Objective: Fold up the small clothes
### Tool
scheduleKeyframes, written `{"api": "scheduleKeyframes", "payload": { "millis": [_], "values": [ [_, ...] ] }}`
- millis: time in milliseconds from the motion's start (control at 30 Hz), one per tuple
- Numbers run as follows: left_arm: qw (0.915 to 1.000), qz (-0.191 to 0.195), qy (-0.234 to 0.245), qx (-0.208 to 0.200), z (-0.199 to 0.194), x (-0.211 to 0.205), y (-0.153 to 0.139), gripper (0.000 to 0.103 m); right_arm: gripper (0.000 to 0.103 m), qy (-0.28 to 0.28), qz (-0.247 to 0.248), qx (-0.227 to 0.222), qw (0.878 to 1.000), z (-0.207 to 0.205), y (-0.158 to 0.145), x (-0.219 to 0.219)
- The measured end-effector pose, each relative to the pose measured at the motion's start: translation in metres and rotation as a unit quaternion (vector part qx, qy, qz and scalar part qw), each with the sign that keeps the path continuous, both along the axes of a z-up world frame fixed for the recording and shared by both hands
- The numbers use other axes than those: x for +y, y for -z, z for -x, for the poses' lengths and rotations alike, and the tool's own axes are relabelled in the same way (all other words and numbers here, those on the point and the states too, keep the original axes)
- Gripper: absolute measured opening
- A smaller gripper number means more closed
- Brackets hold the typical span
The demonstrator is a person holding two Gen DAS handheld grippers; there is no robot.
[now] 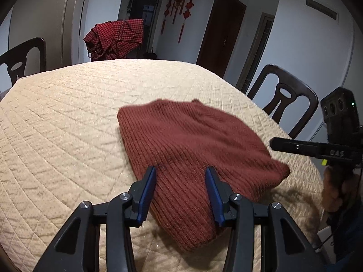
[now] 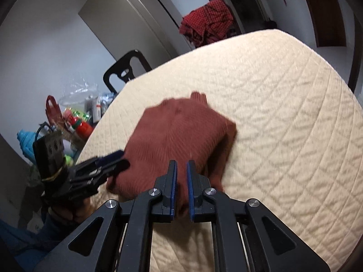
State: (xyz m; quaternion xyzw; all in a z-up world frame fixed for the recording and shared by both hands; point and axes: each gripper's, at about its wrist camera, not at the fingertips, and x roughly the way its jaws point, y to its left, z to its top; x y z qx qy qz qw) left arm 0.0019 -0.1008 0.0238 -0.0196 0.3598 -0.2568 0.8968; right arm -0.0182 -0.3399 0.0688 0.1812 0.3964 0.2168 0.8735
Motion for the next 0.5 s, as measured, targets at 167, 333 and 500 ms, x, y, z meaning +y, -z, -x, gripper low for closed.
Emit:
{"api": "scheduleKeyframes", "payload": {
  "millis": [167, 333, 500],
  "values": [
    [0.9998, 0.002, -0.008, -0.018, -0.018, -0.007, -0.009, 0.048, 0.008, 0.006, 0.019, 0.024, 1.000, -0.027, 0.018, 0.011],
    [0.9997, -0.006, -0.021, 0.006, -0.026, -0.003, 0.012, 0.050, 0.007, 0.015, 0.001, 0.020, 1.000, -0.030, 0.022, 0.002],
    [0.9995, -0.005, -0.031, 0.000, -0.027, 0.001, 0.001, 0.049, 0.008, 0.024, 0.008, 0.004, 1.000, -0.032, 0.007, 0.001]
  ]
}}
